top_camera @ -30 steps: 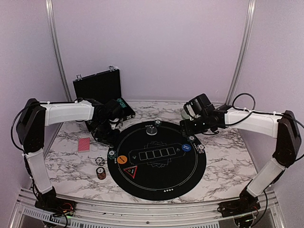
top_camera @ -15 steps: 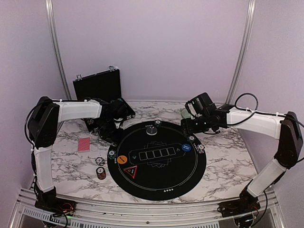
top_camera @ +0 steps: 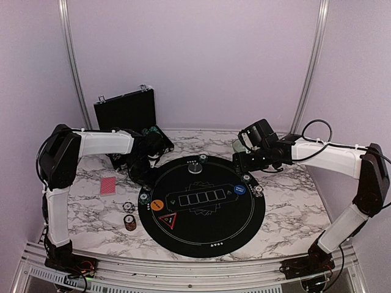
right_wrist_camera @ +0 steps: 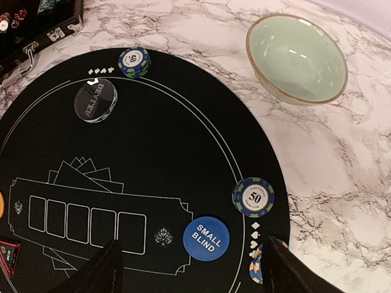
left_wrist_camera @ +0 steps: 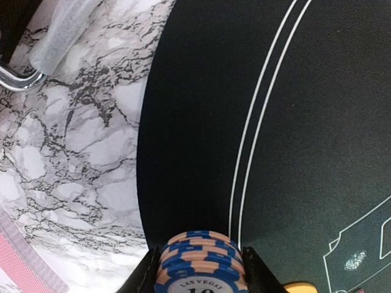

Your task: Distribute texas hold em gaming equipment

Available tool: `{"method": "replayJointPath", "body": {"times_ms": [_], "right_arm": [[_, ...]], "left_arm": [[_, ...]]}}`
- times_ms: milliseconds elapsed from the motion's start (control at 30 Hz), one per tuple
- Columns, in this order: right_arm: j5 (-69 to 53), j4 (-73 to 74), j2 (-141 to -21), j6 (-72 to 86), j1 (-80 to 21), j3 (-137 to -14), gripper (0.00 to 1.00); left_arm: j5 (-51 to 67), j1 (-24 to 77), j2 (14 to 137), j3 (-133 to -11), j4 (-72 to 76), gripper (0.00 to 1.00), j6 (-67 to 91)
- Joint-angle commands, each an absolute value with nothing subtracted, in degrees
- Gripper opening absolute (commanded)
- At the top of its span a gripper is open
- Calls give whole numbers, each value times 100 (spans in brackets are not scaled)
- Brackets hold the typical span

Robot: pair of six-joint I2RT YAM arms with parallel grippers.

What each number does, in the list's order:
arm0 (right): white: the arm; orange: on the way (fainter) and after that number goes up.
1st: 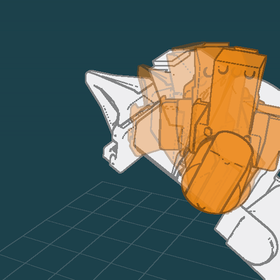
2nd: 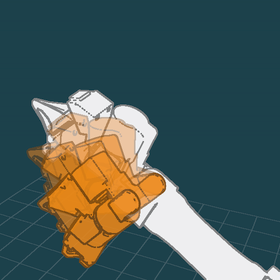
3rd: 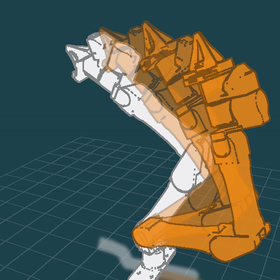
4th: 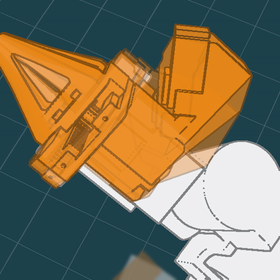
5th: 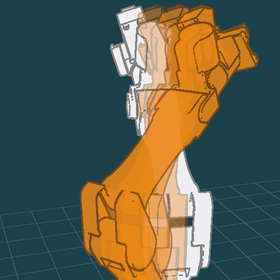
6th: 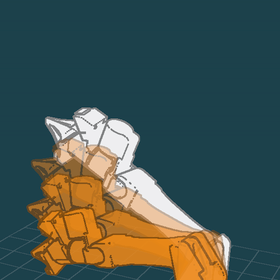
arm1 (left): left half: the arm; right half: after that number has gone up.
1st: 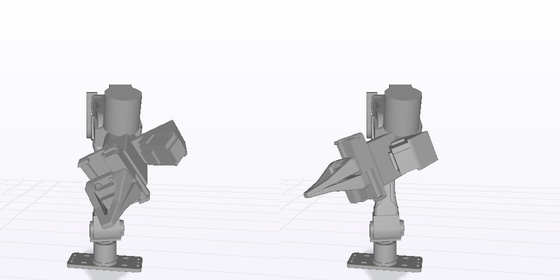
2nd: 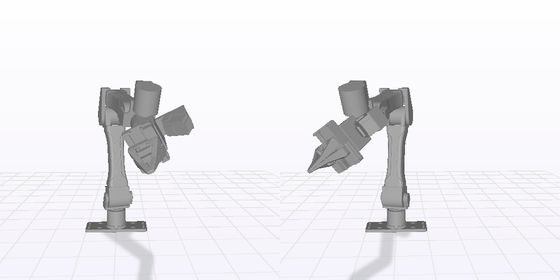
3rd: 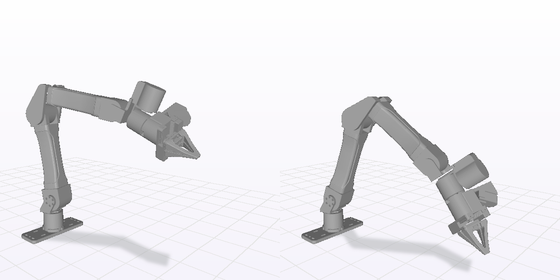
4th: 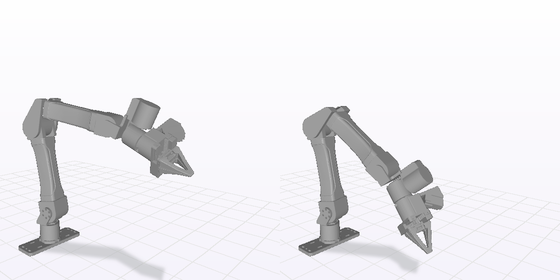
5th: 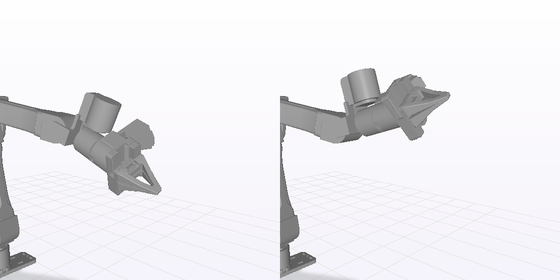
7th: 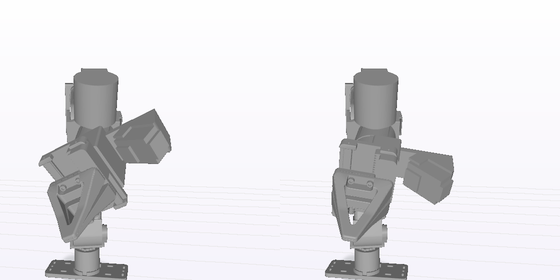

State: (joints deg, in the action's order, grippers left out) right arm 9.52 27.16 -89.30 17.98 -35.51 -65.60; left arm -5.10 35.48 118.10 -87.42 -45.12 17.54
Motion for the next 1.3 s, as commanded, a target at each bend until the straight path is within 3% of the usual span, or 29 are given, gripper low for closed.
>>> {"method": "replayJointPath", "body": {"times_ms": [0, 233, 833, 1267], "right_arm": [[1008, 2740, -8780, 1837, -3598, -6539, 75], [1027, 2769, -8746, 1837, -3603, -6548, 75], [1062, 2848, -8662, 1822, -3600, -6671, 75], [1136, 2865, -8587, 1835, -3602, -6635, 75]], "left_arm": [[-584, 3527, 11963, -8736, -4466, 37, 1775], [-606, 3533, 11993, -8723, -4461, 40, 1774], [-562, 3533, 11710, -8770, -4486, 65, 1683], [-572, 3533, 10780, -8573, -4656, 68, 1804]]}}
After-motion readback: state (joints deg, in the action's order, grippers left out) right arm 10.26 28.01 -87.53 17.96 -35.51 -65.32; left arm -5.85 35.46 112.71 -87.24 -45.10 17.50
